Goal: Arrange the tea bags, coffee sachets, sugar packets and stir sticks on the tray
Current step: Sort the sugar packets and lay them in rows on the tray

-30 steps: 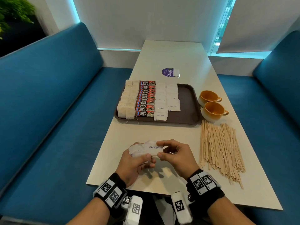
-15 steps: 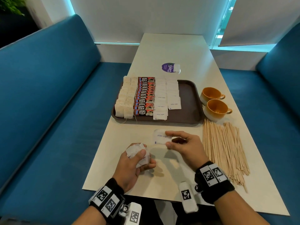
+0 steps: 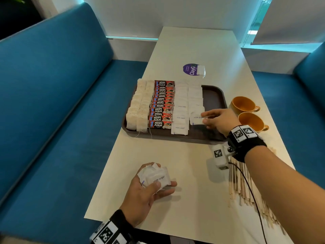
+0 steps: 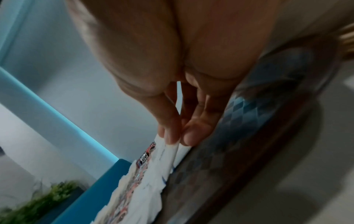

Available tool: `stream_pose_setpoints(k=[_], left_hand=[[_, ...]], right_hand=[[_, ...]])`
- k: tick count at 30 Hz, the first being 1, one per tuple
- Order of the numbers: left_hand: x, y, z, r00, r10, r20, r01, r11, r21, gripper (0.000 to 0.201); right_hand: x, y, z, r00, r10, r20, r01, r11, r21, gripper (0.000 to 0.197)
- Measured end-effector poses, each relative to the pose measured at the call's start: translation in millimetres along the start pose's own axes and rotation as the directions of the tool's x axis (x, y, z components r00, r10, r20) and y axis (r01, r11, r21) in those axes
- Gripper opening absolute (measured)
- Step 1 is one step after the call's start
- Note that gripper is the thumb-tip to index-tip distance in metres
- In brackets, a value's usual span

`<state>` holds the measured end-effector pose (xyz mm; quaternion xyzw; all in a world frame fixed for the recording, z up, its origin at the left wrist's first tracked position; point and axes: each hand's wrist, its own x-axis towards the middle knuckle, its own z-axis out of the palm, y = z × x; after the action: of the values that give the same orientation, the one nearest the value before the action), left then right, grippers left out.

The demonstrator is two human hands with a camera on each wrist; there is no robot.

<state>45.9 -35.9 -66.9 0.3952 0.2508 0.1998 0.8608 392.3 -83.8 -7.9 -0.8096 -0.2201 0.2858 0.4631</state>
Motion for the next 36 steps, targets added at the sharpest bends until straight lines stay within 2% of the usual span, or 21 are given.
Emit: stream_pose_setpoints(k=[3, 6, 13, 16, 19, 23, 26, 28, 32, 36], left_hand=[[-0.2, 0.3, -0.5, 1.0, -0.01, 0.003, 0.01, 1.0, 0.005, 0.051], [0.3, 0.0, -1.0, 1.0, -0.016, 0.006, 0.016, 1.0, 0.009, 0.051], [0.2, 1.8, 0.3, 1.0, -0.011, 0.007, 0.011, 1.0, 0.019, 0.05], [-0.6, 2.8, 2.7, 1.0, 0.004, 0.0, -0.004, 1.0, 0.026, 0.047], [-1.7, 4.6, 4.8, 1.0, 0.005, -0.025, -0.005, 1.0, 0.016, 0.048], [-3.2, 8.2, 8.1, 0.998, 0.0, -0.055, 0.002, 0.999, 0.044, 0.05], [-4.8, 10.4, 11.0, 0.998, 0.011, -0.055, -0.006, 0.996, 0.091, 0.044], [-7.2, 12.7, 12.5, 0.998, 0.004, -0.056, 0.003, 0.993, 0.121, 0.044], [-10.1, 12.7, 13.6, 0.997, 0.023, -0.077, -0.012, 0.989, 0.147, 0.042], [-7.8, 8.7, 14.0, 0.991, 0.057, -0.122, -0.045, 0.994, 0.1, 0.042]], right_hand=[[14.9, -1.3, 6.4, 0.999, 0.031, 0.039, -0.025, 0.99, -0.139, 0.015], [21.2, -1.8, 9.3, 1.0, 0.013, 0.017, -0.008, 0.972, -0.236, 0.013], [25.6, -1.3, 12.6, 0.998, 0.025, -0.052, -0.04, 0.95, -0.31, 0.011], [13.6, -3.9, 11.3, 0.994, -0.01, -0.11, -0.014, 0.975, -0.221, 0.007], [-19.4, -13.7, 14.4, 0.988, -0.059, -0.144, 0.052, 0.997, -0.054, 0.004], [-91.2, -17.5, 36.0, 0.993, -0.119, -0.013, 0.119, 0.986, 0.115, 0.006], [-140.9, -7.0, 57.3, 0.983, -0.137, 0.122, 0.114, 0.978, 0.175, 0.009], [-165.3, 2.8, 70.5, 0.976, -0.13, 0.174, 0.077, 0.956, 0.283, 0.017], [-195.7, 19.4, 87.0, 0.968, -0.133, 0.215, 0.023, 0.894, 0.447, 0.031], [-205.7, 27.4, 94.1, 0.969, -0.2, 0.143, 0.119, 0.889, 0.442, 0.024]])
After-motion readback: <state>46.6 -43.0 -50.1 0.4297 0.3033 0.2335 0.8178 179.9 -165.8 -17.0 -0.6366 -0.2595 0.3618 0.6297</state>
